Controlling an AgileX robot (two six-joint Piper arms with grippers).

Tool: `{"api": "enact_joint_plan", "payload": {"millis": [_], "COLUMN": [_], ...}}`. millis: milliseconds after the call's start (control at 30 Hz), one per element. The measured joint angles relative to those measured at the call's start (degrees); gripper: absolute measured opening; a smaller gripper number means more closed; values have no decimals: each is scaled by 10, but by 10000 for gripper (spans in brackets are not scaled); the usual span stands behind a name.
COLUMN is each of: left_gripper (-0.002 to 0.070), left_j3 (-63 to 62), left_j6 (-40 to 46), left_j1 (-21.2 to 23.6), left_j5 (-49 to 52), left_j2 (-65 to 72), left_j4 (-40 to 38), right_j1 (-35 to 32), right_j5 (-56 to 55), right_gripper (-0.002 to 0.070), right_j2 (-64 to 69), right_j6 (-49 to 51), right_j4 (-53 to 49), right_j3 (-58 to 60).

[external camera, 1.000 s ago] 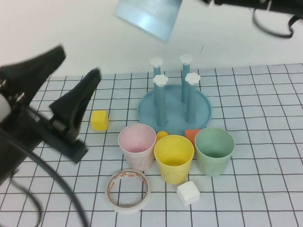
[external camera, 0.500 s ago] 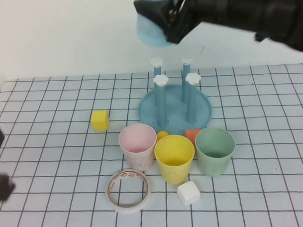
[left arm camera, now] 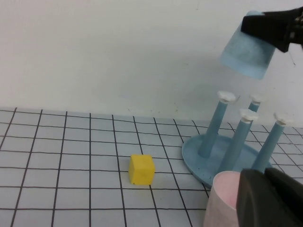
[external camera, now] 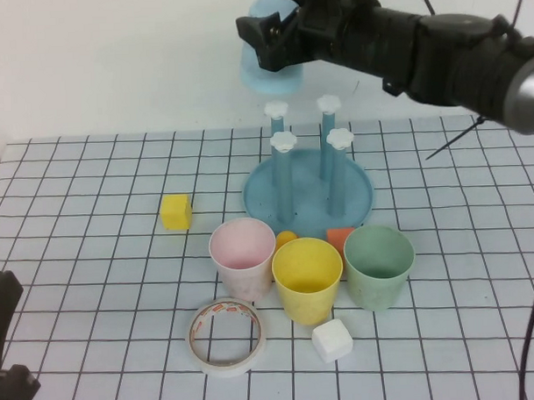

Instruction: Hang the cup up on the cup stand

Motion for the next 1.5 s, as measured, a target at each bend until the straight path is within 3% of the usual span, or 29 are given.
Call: {"api": "enact_joint_plan", "payload": {"millis": [400,700,1033,1133,1333,1500], "left_gripper": [0,0,-1,-1,-1,-1], "left_j3": [0,0,0,0,4,43], "left_j6": [-1,-1,-2,-1,-1,-1], "left_j1": [0,0,0,0,0,0], "left_j5": [0,-3,-3,-5,-7,-7], "left_j2": [0,0,0,0,-27,-86], "left_j4": [24,25,43,75,97,100], "right_j1": [0,1,1,1,4,4], "right_j5": [-18,-74,-89,-91,-96,-97], "right_gripper": [568,615,600,499,90,12], "right_j2": [40,61,43,1,-139,-284], "right_j6": [47,57,48,63,111,120], "right_j4": [2,8,10,10,11,12], "right_j3": [-8,-8,-8,-8,14,142]}}
